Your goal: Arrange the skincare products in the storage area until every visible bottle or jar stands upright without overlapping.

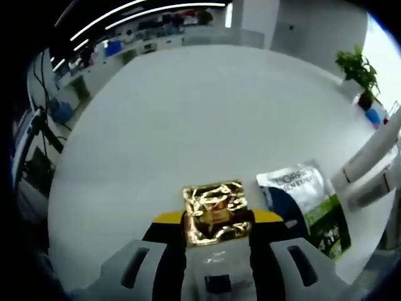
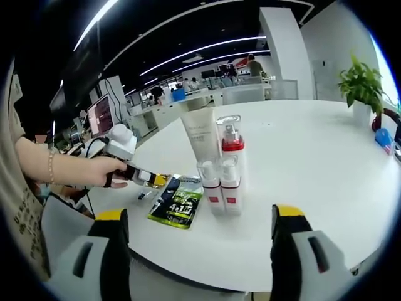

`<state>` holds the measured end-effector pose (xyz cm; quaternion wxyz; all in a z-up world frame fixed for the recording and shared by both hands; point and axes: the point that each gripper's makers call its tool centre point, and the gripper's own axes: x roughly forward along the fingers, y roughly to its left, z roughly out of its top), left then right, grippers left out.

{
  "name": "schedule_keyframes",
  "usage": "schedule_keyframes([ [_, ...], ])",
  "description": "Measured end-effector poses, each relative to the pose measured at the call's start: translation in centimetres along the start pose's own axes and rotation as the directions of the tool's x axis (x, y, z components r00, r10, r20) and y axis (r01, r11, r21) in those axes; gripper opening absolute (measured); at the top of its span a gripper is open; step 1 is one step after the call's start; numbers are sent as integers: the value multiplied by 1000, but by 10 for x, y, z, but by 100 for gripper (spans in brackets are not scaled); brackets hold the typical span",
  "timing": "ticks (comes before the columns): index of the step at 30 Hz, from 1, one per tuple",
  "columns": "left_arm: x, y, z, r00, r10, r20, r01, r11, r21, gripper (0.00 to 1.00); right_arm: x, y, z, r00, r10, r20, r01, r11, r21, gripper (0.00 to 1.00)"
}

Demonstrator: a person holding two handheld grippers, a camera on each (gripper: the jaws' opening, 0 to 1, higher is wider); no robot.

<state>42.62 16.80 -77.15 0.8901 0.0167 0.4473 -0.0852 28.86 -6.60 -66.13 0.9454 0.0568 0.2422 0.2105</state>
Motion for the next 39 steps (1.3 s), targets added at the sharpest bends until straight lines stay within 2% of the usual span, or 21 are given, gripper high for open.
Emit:
schedule_keyframes([
  [11, -3, -1, 0, 1000, -9, 1, 9, 1000, 9, 37, 0, 1, 1, 1000, 0, 4, 0, 1000, 1, 94],
  [23, -5, -7, -1, 999, -37, -4, 37, 999, 23, 44, -1, 1, 3, 1000, -1, 15, 1, 1000, -1, 94],
  [39, -27, -15, 5, 994, -107, 35, 105, 993, 60, 57, -2, 7, 5, 999, 21, 28, -20, 999, -41, 94],
])
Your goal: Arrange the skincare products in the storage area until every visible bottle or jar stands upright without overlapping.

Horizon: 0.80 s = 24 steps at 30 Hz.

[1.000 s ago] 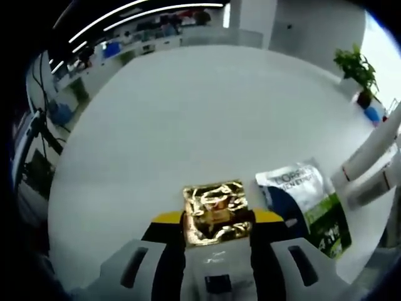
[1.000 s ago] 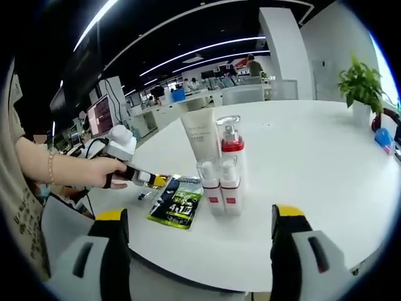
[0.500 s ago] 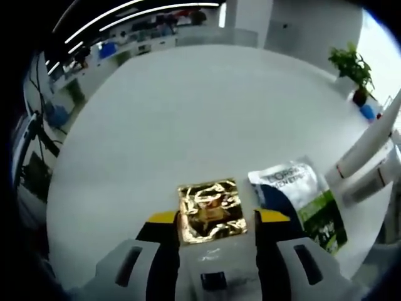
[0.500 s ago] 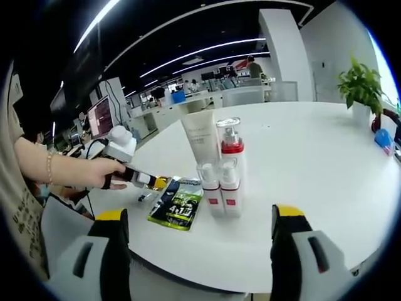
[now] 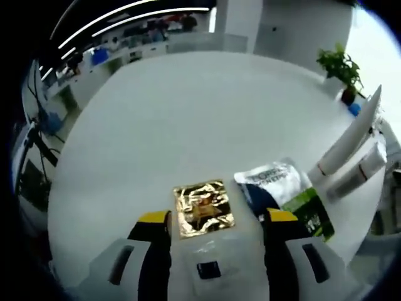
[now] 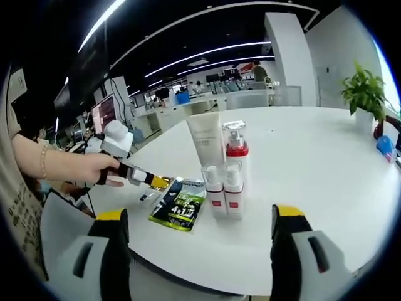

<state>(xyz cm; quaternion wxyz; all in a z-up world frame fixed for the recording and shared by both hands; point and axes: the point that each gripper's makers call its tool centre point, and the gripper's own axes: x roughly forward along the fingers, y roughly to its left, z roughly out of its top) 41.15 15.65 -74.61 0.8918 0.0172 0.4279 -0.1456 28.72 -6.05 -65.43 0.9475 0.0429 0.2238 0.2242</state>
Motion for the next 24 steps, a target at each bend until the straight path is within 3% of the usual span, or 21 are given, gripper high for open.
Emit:
schedule_keyframes([
  [13, -19, 2, -3, 996, -71, 56, 71, 997, 12, 70, 0, 5, 0, 1000, 21, 4, -21, 1000, -19, 94],
  [24, -52, 10, -26, 989, -117, 92, 118, 993, -5, 81, -1, 7, 1, 999, 34, 11, -34, 999, -9, 95],
])
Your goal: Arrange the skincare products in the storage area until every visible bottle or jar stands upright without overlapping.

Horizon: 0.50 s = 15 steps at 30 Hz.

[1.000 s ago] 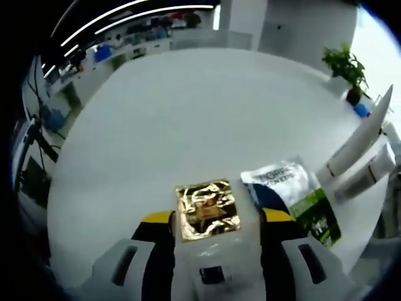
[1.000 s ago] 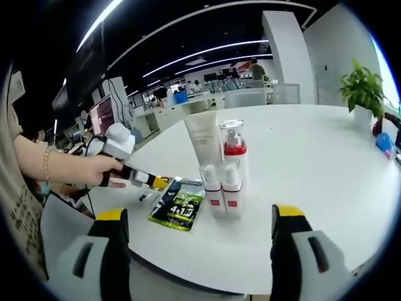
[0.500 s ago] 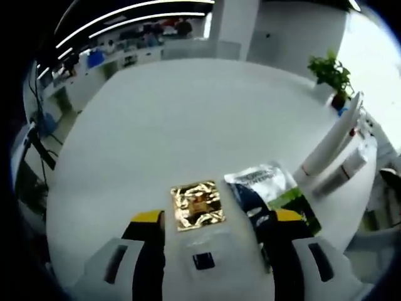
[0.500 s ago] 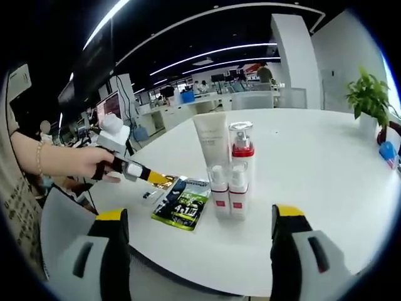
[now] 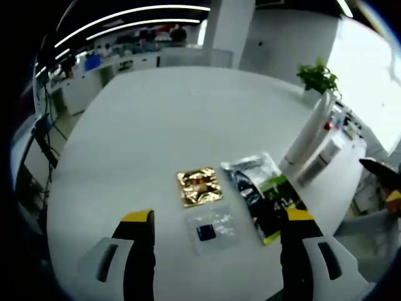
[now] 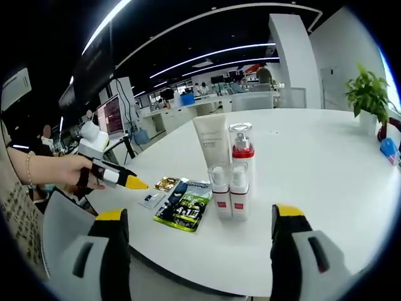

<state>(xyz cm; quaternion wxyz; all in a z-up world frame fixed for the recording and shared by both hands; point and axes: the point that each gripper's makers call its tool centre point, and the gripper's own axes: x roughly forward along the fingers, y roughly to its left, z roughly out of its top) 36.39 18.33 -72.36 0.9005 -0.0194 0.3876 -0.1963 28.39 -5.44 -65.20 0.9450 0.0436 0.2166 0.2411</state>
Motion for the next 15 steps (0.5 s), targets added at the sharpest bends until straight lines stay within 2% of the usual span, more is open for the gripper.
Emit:
schedule_keyframes([
  [9, -26, 1, -20, 999, -30, 9, 30, 1000, 3, 91, 0, 3, -2, 1000, 19, -6, -19, 1000, -5, 95],
  [13, -36, -2, -23, 997, -69, 31, 69, 997, -14, 91, 0, 3, -1, 1000, 20, -3, -20, 1000, -1, 95],
  [15, -43, -4, -22, 996, -76, 48, 76, 997, 6, 93, 0, 3, -2, 1000, 20, -5, -20, 1000, -1, 95],
])
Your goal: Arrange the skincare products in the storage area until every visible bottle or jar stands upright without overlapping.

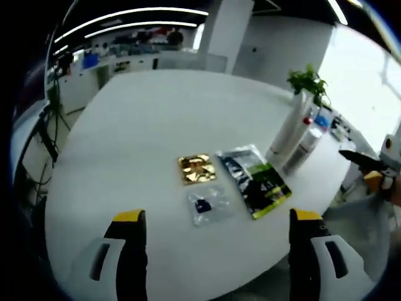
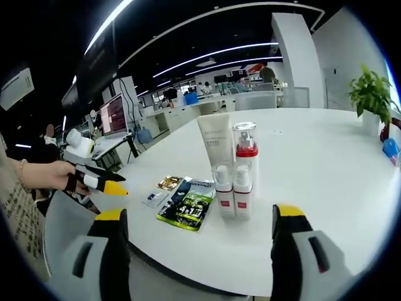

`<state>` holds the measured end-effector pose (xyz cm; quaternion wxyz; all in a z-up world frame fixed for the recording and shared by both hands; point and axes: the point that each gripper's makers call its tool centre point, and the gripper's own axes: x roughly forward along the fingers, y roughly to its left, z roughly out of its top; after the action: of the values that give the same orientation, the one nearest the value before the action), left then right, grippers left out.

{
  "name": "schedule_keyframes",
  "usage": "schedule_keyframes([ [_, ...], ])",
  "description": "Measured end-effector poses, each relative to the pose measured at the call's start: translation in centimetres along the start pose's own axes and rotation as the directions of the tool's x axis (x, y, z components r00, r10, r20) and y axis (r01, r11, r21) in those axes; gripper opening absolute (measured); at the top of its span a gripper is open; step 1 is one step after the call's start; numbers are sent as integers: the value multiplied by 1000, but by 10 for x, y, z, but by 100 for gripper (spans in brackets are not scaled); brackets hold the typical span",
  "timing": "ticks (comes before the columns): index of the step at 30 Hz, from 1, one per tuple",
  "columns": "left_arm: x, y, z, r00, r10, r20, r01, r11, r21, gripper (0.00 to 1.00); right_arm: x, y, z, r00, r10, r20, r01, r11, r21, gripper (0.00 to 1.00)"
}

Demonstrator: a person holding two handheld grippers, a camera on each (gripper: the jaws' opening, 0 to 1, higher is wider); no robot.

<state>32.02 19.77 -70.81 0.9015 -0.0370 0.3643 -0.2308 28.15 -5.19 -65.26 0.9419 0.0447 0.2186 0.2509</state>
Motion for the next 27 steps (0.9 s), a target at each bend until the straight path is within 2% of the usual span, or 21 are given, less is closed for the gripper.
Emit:
schedule_keyframes([
  [5, -9, -6, 3, 999, -35, 26, 34, 999, 29, 97, 0, 0, 0, 1000, 0, 0, 0, 1000, 0, 96],
  [9, -15, -8, 0, 999, -48, 22, 45, 995, 94, 97, 0, 0, 0, 1000, 0, -1, 0, 1000, -1, 96],
  [18, -24, -9, -1, 996, -56, 67, 50, 995, 91, 97, 0, -1, -1, 1000, -2, -5, 2, 1000, -1, 95],
  [21, -26, -7, -6, 997, -47, 56, 42, 994, 97, 97, 1, -1, -3, 1000, 1, -12, -1, 1000, -1, 95],
  [24, -26, -9, 1, 995, -56, 88, 48, 995, 90, 97, 1, 0, -4, 1000, -1, -15, 1, 1000, -9, 95],
  [27, -27, -9, 0, 995, -51, 89, 43, 995, 93, 97, 1, -1, -3, 1000, -2, -14, 2, 1000, -2, 95],
])
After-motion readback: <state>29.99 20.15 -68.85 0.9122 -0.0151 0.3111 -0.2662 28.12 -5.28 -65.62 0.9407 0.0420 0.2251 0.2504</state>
